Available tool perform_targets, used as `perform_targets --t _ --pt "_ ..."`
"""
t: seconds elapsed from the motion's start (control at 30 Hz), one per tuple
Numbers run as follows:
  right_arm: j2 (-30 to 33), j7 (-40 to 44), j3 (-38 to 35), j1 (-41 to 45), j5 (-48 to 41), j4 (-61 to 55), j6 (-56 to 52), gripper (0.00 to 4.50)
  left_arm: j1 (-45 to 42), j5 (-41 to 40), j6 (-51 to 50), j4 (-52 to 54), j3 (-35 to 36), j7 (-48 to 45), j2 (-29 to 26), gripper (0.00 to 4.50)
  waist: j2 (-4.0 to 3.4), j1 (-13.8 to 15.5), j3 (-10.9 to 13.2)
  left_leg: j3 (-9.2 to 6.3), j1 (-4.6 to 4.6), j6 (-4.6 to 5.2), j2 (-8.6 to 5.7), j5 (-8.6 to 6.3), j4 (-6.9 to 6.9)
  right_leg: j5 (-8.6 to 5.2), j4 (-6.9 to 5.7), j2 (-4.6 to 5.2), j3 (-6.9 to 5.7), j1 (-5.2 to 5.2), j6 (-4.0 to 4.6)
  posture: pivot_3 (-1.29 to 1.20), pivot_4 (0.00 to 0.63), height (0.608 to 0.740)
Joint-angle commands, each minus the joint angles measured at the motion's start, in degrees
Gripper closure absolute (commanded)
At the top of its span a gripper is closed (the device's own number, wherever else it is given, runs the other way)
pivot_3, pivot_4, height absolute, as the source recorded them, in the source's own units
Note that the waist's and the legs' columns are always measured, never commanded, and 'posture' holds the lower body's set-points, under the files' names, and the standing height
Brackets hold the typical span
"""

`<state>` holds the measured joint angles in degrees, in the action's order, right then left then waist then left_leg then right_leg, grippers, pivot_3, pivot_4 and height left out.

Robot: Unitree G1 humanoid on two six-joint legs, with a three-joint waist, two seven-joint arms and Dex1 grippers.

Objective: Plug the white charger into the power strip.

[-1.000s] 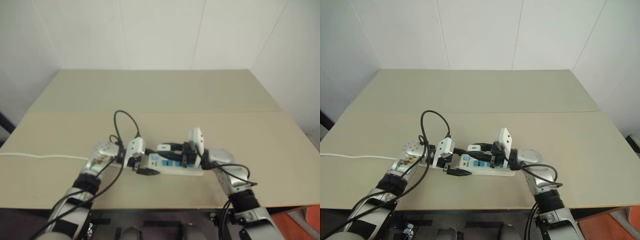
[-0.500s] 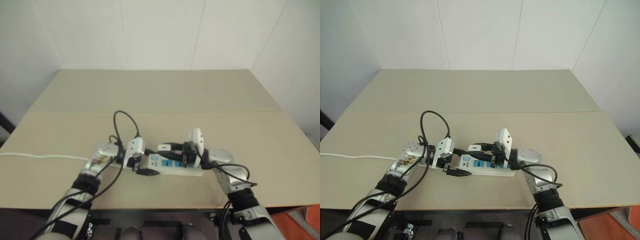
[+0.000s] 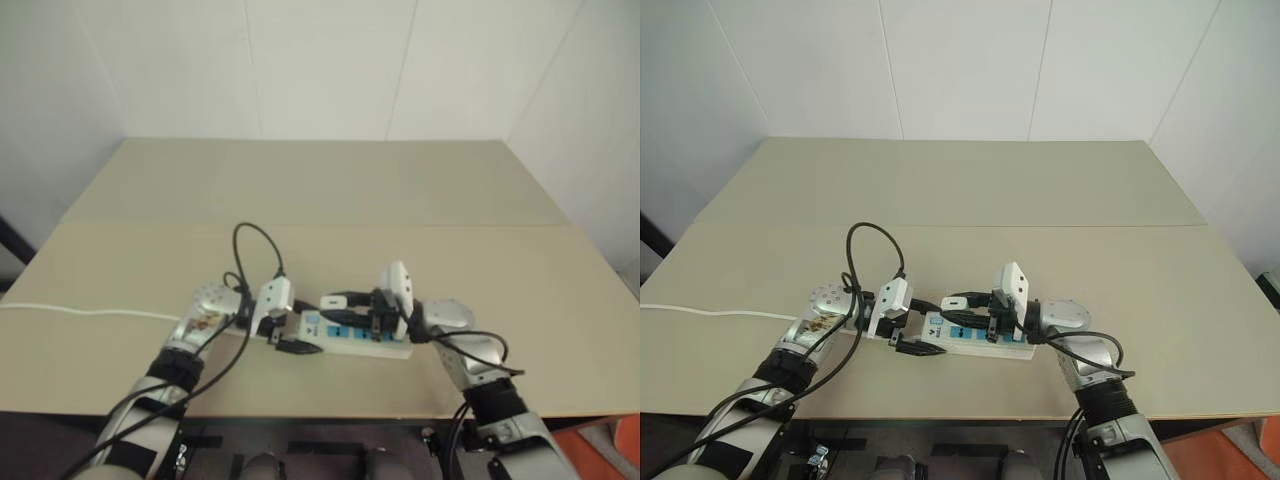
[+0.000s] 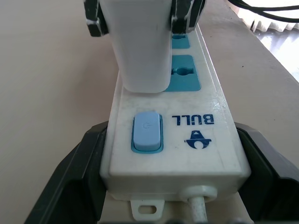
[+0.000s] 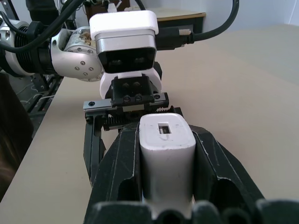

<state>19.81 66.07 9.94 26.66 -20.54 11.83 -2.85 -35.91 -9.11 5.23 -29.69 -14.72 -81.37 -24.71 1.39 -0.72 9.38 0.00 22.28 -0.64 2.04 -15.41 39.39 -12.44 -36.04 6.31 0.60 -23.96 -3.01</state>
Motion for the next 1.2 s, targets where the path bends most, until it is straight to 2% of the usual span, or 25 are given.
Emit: perform_targets --t 0.03,0.43,0.73,1.2 --pt "3.9 0.4 -1.8 -2.1 1.8 1.9 0.0 3.39 0.2 0.9 -0.1 -1.4 0.5 -0.2 -1.7 1.20 0.00 0.0 0.0 -0.01 0.00 0.00 0.00 0.00 0.00 0.00 0.00 0.00 0.00 0.01 0.00 0.00 0.150 0.740" --pt "7.1 0.1 -2.3 -4.3 2.4 4.2 0.8 3.39 -0.1 0.8 0.3 -1.9 0.4 0.2 -2.1 1.20 0.00 0.3 0.0 -0.01 -0.13 0.00 -0.01 0.00 0.00 0.00 0.13 0.01 -0.01 0.22 0.00 0.00 0.150 0.740" --pt "8.3 0.3 -1.5 -4.0 2.9 5.2 1.1 3.39 -0.5 0.7 0.5 -2.5 0.1 0.4 -2.0 1.20 0.00 0.3 0.0 -0.05 -0.55 0.04 0.00 -0.03 -0.01 -0.03 0.28 0.00 -0.05 0.71 -0.03 0.00 0.150 0.740" --pt "5.2 1.5 4.8 0.5 4.4 7.0 -0.5 3.39 -0.1 0.6 0.5 -1.8 0.0 0.9 -1.8 1.20 0.01 0.0 0.0 -0.03 -0.87 0.04 0.01 -0.03 -0.09 -0.05 0.31 0.00 0.00 0.87 -0.03 0.00 0.150 0.740"
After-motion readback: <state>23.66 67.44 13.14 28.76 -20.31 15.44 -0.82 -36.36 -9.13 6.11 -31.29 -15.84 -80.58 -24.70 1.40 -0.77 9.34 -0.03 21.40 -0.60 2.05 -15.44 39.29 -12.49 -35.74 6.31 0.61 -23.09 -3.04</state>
